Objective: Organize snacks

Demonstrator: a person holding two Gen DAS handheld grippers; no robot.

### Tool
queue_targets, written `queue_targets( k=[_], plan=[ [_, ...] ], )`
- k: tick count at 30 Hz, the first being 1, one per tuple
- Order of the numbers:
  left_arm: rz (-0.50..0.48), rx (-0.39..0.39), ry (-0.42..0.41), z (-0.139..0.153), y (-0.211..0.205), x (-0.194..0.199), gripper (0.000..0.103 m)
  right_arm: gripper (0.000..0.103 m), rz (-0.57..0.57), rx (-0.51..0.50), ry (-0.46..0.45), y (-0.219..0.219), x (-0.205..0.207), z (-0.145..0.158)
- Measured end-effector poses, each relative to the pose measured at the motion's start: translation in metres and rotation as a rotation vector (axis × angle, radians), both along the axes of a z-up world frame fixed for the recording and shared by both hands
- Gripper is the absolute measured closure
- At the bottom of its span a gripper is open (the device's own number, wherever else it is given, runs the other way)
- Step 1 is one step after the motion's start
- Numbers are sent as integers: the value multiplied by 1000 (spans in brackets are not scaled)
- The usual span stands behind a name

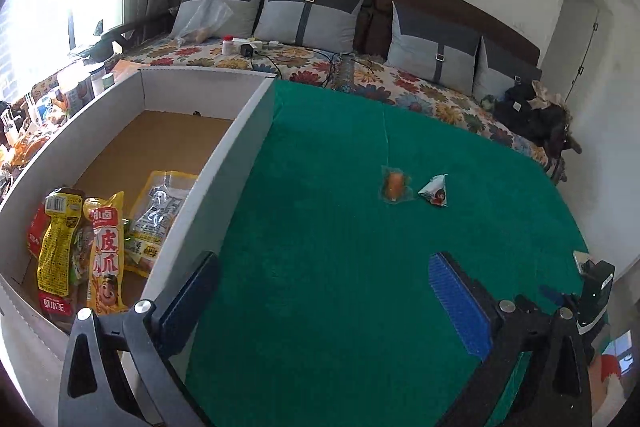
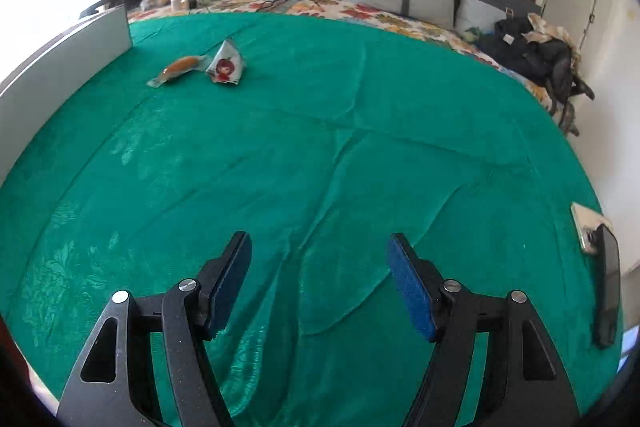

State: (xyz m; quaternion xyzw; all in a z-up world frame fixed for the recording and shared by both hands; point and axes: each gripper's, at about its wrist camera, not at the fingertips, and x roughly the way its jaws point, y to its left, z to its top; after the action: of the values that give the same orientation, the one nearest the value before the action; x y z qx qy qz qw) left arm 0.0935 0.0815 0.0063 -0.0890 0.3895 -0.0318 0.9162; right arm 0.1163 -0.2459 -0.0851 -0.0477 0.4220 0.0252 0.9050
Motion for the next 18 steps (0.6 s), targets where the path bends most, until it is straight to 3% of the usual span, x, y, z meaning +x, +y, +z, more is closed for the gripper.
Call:
queue_targets(
  k=[3,9,15,18],
  plan=[
    [-55,10,73,-38,-46,26,1,30,23,-6,20,-3,7,1],
    [-33,56,168,-99,-95,65,1,28,43,-23,9,-4,15,-3],
    [-58,192,185,-132,-116,80,0,28,32,-21,22,-8,22,-9],
    [-65,182,144,-134,-114,77,0,27,25,-6,30,-12,24,-11]
  ],
)
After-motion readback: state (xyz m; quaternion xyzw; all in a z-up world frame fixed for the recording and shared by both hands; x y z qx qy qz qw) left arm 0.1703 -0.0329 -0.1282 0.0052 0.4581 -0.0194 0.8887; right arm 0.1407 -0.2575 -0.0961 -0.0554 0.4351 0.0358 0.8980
